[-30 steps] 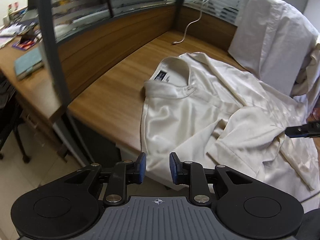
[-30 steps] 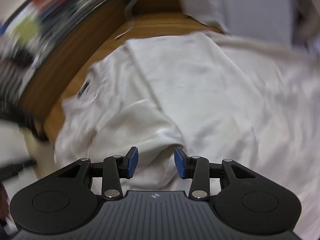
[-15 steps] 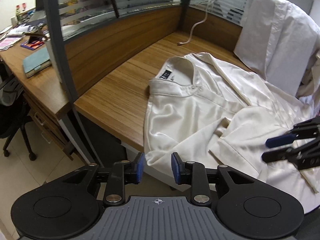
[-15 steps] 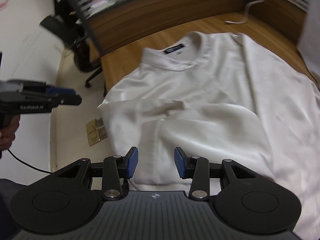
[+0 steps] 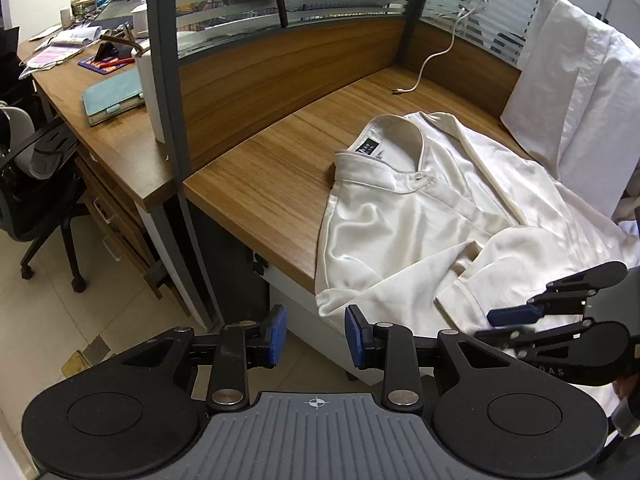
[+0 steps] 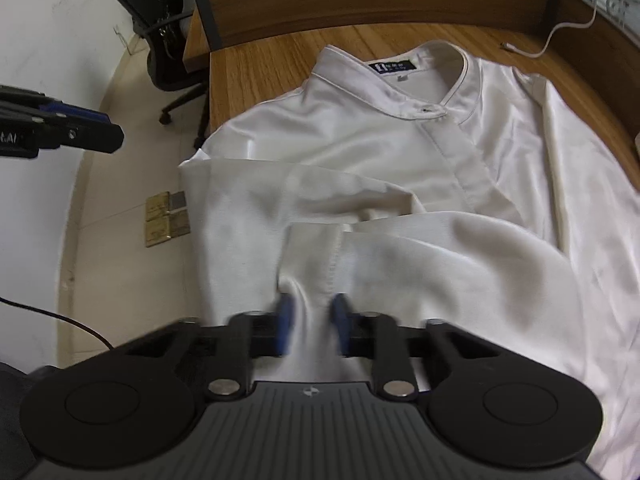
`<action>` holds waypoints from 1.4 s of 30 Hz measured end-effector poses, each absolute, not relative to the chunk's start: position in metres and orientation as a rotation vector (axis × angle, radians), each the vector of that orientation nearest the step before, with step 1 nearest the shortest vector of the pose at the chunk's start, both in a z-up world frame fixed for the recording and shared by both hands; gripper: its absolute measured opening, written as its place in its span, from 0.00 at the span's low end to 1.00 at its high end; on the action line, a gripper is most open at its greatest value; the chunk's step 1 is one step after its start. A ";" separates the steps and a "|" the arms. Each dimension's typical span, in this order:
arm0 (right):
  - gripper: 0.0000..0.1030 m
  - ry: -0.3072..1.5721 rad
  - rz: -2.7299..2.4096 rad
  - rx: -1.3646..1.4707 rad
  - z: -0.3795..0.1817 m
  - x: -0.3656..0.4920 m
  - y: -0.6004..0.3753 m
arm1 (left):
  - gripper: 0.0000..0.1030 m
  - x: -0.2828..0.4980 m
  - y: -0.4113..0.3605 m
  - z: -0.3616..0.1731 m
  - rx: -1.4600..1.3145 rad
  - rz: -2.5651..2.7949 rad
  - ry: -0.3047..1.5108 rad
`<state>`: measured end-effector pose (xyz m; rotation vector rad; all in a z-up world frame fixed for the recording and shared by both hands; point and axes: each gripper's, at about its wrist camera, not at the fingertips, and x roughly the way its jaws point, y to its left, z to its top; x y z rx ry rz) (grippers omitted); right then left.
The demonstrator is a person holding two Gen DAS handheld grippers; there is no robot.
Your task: Fold clothes
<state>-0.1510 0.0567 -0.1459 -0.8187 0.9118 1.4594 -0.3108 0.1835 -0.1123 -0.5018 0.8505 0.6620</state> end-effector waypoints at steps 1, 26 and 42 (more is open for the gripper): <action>0.08 0.897 1.463 -0.816 -0.144 -0.150 0.055 | 0.34 -0.310 0.184 -0.113 -0.504 0.663 0.851; 0.03 0.811 0.946 -0.173 -0.008 0.084 -0.071 | 0.33 -0.205 0.175 -0.163 -0.559 0.492 0.955; 0.04 0.735 0.801 -0.248 -0.009 0.138 -0.073 | 0.33 -0.189 0.166 -0.145 -0.491 0.430 0.953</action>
